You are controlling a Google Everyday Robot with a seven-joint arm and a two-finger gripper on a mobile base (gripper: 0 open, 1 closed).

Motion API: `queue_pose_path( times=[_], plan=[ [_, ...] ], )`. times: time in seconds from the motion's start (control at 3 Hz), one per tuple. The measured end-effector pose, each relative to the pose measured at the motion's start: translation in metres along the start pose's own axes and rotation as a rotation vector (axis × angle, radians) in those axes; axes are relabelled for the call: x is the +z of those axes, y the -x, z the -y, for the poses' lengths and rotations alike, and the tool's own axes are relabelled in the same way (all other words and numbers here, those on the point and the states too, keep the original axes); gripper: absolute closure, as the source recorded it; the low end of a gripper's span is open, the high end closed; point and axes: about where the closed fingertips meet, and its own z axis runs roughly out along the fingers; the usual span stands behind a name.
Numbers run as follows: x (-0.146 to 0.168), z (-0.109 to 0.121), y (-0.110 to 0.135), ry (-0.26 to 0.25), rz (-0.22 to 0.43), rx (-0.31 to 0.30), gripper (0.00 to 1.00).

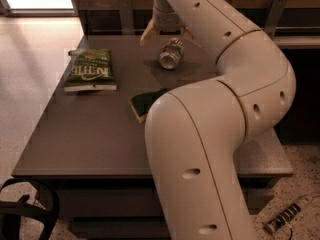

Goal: Place 7up can upright

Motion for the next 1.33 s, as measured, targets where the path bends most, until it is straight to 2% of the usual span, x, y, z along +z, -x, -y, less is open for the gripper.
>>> queue_pose_path(
  times=[1.33],
  plan=[
    [0.039,-0.001,0.007,-0.008,-0.063,0.009,0.0]
  ],
)
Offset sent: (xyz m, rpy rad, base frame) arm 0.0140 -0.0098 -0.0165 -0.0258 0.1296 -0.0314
